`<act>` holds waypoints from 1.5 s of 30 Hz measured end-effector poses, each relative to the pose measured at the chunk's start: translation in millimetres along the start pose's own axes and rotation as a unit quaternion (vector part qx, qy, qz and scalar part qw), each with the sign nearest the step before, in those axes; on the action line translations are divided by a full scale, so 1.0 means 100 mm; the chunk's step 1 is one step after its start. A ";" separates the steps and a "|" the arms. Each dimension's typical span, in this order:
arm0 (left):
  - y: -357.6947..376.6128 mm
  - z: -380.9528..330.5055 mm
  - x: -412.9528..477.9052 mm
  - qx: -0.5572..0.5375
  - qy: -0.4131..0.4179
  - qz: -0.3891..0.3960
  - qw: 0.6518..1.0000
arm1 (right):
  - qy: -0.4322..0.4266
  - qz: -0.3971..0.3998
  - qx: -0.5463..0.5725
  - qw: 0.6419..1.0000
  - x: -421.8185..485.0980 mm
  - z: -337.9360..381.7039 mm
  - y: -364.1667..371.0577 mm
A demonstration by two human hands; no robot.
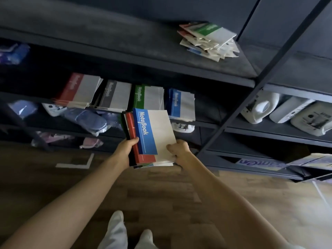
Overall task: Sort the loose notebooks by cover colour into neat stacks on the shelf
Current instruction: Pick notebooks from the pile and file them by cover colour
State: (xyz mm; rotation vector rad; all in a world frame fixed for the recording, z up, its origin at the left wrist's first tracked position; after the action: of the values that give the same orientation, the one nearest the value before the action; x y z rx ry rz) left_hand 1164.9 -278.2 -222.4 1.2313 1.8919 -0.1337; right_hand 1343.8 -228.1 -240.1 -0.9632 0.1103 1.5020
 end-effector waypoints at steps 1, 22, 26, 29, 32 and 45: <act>-0.03 0.02 0.02 -0.001 -0.014 -0.002 1.000 | 0.008 -0.006 0.000 1.000 0.01 -0.02 0.04; -0.21 -0.07 1.11 0.062 -0.014 0.056 0.996 | 0.002 -0.100 0.059 0.993 0.64 0.06 0.35; -0.04 -0.19 1.26 0.070 0.003 0.081 0.994 | -0.023 -0.120 0.051 0.991 0.75 0.15 0.19; 0.11 -0.24 1.31 0.066 0.003 0.107 0.992 | -0.015 -0.160 0.057 0.985 0.91 0.15 -0.08; 0.21 -0.26 1.34 0.039 0.005 0.097 0.995 | 0.002 -0.213 0.043 0.976 1.14 0.18 -0.43; 0.52 -0.12 1.36 -0.034 0.051 0.023 0.998 | 0.025 -0.193 -0.221 0.956 2.17 0.55 -1.00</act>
State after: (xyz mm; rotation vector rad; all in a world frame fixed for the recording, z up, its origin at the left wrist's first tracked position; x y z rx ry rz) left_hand 1178.0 -150.4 -291.9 1.2551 1.9386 0.0173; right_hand 1432.4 -5.6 -290.6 -1.2947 -0.3747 1.1563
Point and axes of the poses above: each hand's wrist, its own x-axis towards the middle knuckle, its own y-axis out of the palm, z = x × y, the point moved 5 cm from there along x, towards the middle knuckle, and after that the axes turned 12 degrees about -x, right-handed, at the moved point
